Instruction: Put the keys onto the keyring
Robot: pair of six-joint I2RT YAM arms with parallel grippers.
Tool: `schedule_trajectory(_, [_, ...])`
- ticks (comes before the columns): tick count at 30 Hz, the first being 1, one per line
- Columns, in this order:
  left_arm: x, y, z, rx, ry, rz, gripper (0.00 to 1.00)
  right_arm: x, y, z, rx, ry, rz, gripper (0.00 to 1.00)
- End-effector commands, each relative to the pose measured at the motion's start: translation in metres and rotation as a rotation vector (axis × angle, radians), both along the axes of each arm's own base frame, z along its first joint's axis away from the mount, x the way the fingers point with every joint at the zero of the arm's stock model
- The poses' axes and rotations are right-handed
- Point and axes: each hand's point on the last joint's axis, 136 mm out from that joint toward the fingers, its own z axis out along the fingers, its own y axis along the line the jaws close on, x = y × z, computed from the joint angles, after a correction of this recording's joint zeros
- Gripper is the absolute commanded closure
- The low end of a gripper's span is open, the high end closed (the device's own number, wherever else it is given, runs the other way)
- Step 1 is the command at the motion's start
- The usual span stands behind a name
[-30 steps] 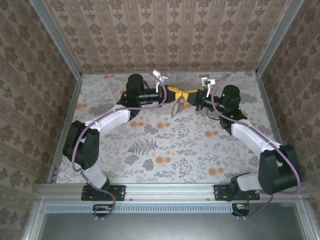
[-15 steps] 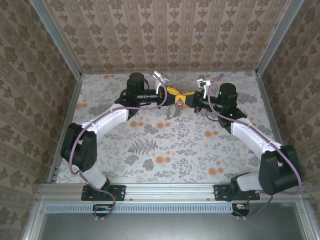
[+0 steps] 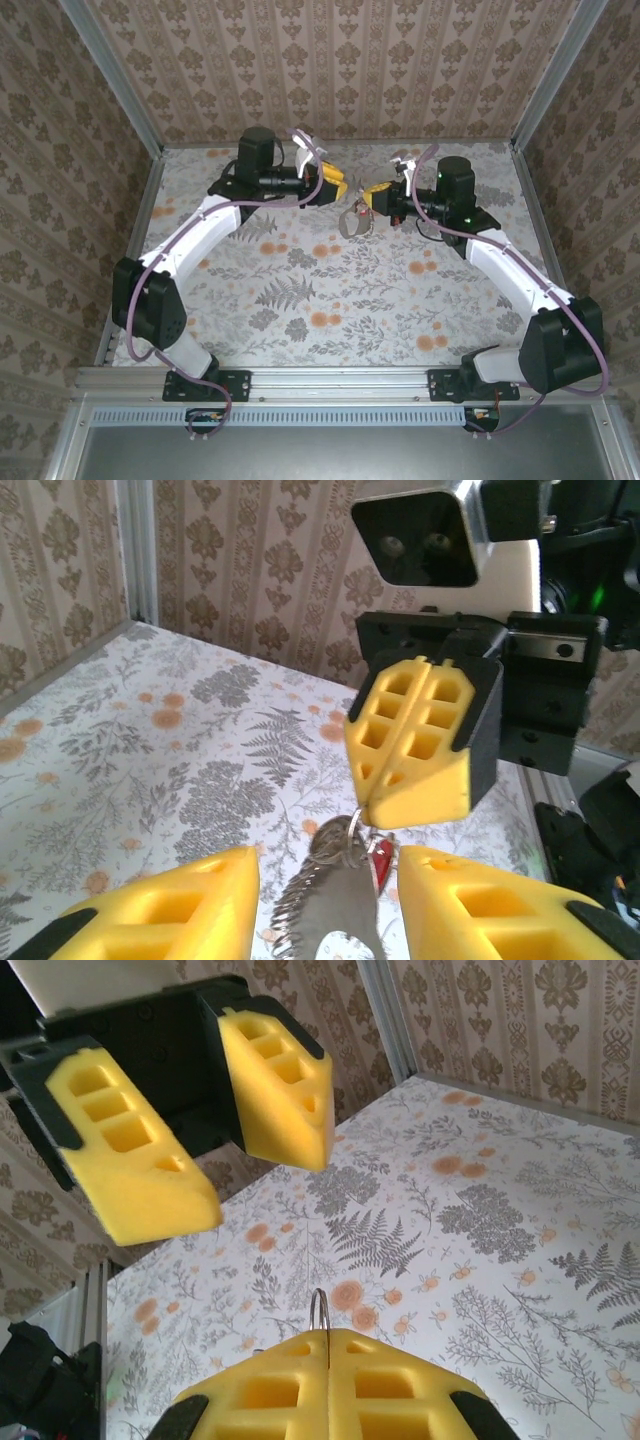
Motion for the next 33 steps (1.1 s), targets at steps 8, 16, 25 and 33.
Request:
schedule_trajectory(8, [-0.013, -0.004, -0.02, 0.099, 0.061, -0.132, 0.55, -0.013, 0.009, 0.001, -0.109, -0.017, 0.1, 1.0])
schedule_trajectory(16, [-0.015, -0.011, -0.026, 0.113, 0.078, -0.164, 0.55, -0.017, 0.015, -0.005, -0.135, -0.006, 0.13, 1.0])
schedule_trajectory(25, [-0.021, -0.019, -0.031, 0.124, 0.094, -0.202, 0.55, -0.019, 0.02, -0.007, -0.141, -0.004, 0.141, 1.0])
schedule_trajectory(33, [-0.025, -0.02, -0.033, 0.12, 0.108, -0.225, 0.6, -0.02, 0.019, -0.007, -0.142, -0.01, 0.137, 1.0])
